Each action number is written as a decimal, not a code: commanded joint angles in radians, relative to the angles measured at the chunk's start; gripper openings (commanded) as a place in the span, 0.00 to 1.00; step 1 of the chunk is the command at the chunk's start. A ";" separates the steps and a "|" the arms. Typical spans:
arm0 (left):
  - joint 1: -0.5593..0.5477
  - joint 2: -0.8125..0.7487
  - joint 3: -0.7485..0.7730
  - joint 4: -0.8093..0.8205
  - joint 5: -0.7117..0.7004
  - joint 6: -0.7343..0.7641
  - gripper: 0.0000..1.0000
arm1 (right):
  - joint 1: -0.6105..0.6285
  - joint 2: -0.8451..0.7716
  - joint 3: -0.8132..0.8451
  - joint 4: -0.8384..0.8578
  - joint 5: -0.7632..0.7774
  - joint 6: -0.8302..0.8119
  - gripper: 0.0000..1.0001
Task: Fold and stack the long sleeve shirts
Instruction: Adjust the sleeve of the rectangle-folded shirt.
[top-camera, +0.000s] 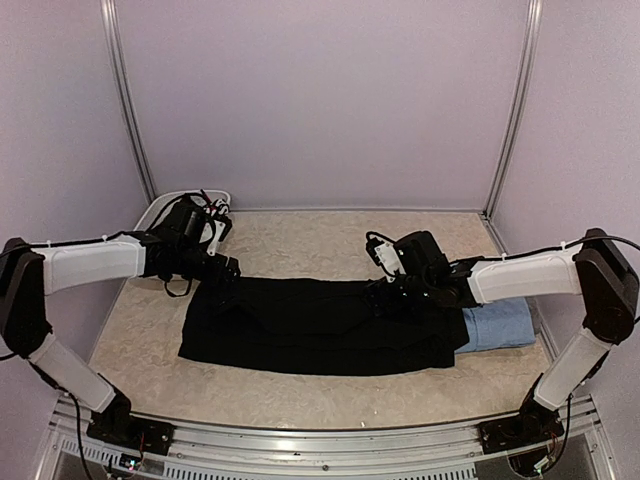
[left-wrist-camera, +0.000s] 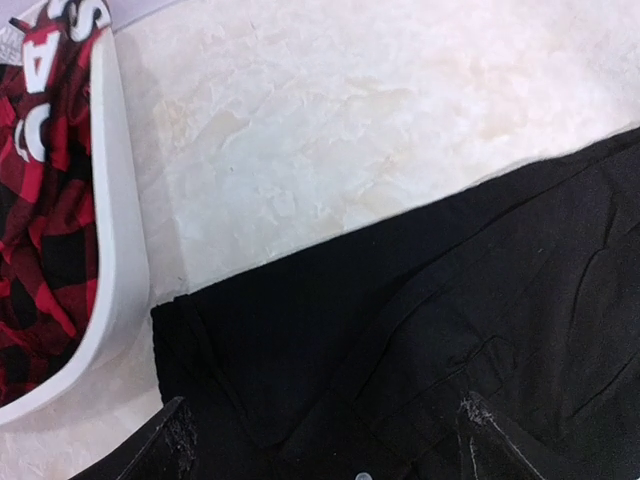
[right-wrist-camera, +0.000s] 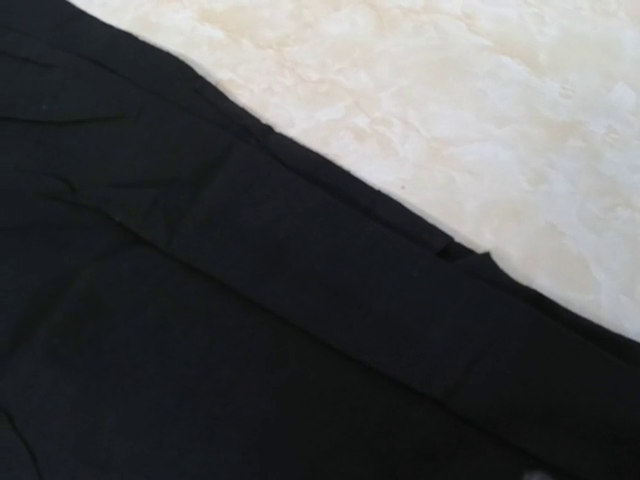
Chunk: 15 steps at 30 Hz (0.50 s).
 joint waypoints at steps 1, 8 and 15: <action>-0.054 0.094 0.028 -0.071 -0.167 -0.013 0.85 | -0.006 0.014 -0.001 0.021 -0.004 0.013 0.83; -0.142 0.148 -0.017 -0.110 -0.302 0.043 0.86 | -0.006 0.033 0.005 0.021 0.000 0.011 0.83; -0.184 0.229 -0.007 -0.151 -0.512 0.045 0.88 | -0.005 0.043 -0.008 0.026 -0.001 0.019 0.83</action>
